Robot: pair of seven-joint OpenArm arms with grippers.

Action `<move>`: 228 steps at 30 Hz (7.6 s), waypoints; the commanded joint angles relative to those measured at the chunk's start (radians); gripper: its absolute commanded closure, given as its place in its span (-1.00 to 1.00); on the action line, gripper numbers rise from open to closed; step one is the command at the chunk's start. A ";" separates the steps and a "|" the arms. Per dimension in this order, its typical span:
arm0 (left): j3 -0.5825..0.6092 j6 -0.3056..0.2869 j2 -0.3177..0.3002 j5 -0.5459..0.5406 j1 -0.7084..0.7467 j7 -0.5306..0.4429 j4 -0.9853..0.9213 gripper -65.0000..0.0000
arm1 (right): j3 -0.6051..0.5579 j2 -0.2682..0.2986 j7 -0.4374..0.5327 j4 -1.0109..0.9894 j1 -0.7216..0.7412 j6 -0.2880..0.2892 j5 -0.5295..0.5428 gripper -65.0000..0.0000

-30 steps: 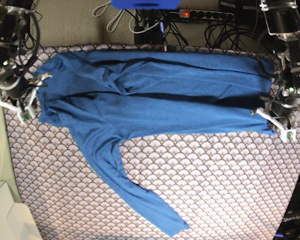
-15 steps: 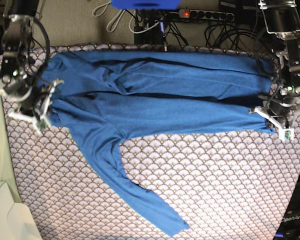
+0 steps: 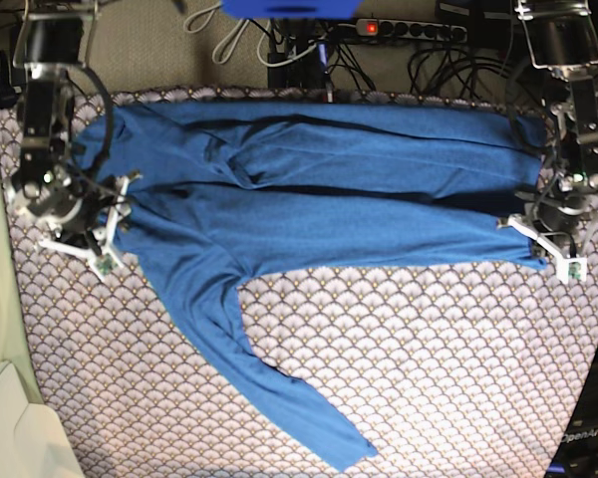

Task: Fold the T-shirt properly
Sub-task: 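Lower the folded edge onto the shirt with both grippers, then release the edge with the right gripper and move it to the trailing sleeve, then grasp the sleeve with the right gripper and lay it across the folded body, then release the shirt end with the left gripper and raise it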

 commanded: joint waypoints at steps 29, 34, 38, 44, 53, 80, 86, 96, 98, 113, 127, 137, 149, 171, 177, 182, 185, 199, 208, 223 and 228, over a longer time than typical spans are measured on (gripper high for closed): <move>-0.007 0.004 -0.017 -0.001 -0.013 -0.020 0.021 0.99 | 0.012 0.037 0.122 -0.007 -0.038 -0.004 0.006 1.00; -0.014 0.004 -0.018 -0.001 -0.008 -0.020 0.027 0.99 | 0.014 0.034 0.122 0.102 -0.099 -0.004 0.006 1.00; -0.015 0.004 -0.023 -0.001 0.013 -0.018 0.027 0.99 | 0.060 0.031 0.122 0.161 -0.145 -0.004 0.006 1.00; -0.009 0.004 -0.023 -0.001 0.029 -0.018 0.027 0.99 | 0.103 0.034 0.122 0.170 -0.173 -0.004 0.007 1.00; -0.009 0.004 -0.025 0.004 0.053 -0.018 0.027 0.99 | 0.155 0.032 0.125 0.170 -0.233 -0.004 0.007 1.00; 0.075 0.004 -0.044 -0.002 0.115 0.065 -0.082 -0.11 | 0.115 0.023 0.120 0.168 -0.269 -0.004 0.004 0.04; 0.085 0.004 -0.041 -0.002 0.115 0.071 -0.082 -0.18 | 0.119 0.046 0.120 0.178 -0.260 -0.004 0.003 0.00; 0.085 0.004 -0.038 -0.002 0.122 0.072 -0.082 -0.29 | 0.086 0.046 0.120 0.237 -0.113 -0.004 0.003 -0.01; 0.085 0.004 -0.037 -0.002 0.122 0.072 -0.082 -0.29 | 0.007 0.046 0.113 0.197 -0.041 -0.004 0.003 0.00; 0.085 0.004 -0.035 -0.002 0.122 0.072 -0.082 -0.29 | -0.194 -0.100 0.265 -0.795 0.685 -0.004 0.003 0.00; 0.083 0.006 -0.009 0.001 0.110 0.072 -0.082 -0.29 | -0.194 -0.097 0.641 -1.154 0.706 -0.057 0.003 -0.01; 0.082 0.006 -0.009 0.002 0.110 0.072 -0.082 -0.29 | -0.195 -0.101 0.654 -1.157 0.653 -0.059 0.003 0.04; 0.085 0.006 -0.009 0.008 0.096 0.072 -0.086 -0.29 | -0.192 -0.100 0.553 -1.001 0.637 -0.053 0.003 1.00; 0.086 0.006 -0.009 0.002 0.063 0.072 -0.091 -0.29 | -0.310 -0.364 0.007 0.311 -0.094 -0.017 0.003 1.00; 0.086 0.006 -0.008 -0.001 0.063 0.072 -0.091 -0.29 | -0.428 -0.401 0.018 0.314 -0.203 -0.019 0.003 1.00; 0.086 0.006 0.009 0.007 0.064 0.072 -0.089 -0.29 | -0.479 -0.413 0.016 0.311 -0.225 -0.019 0.003 1.00; 0.086 0.006 0.011 0.002 0.066 0.071 -0.089 -0.29 | -0.479 -0.413 0.010 0.297 -0.226 -0.019 0.003 1.00; 0.086 0.006 0.012 -0.001 0.064 0.071 -0.083 -0.29 | -0.556 -0.390 -0.005 0.201 -0.256 -0.019 0.003 0.81; 0.086 0.006 0.011 -0.002 0.063 0.071 -0.082 -0.30 | -0.674 -0.342 -0.081 0.274 -0.246 -0.019 0.003 0.07; 0.077 0.014 0.011 0.005 0.099 0.072 0.210 -0.62 | -0.645 -0.295 -0.090 0.319 -0.248 -0.019 0.001 0.07; 0.072 0.015 0.012 0.007 0.096 0.154 0.231 -0.62 | -0.589 -0.295 -0.090 0.319 -0.252 -0.019 0.001 0.07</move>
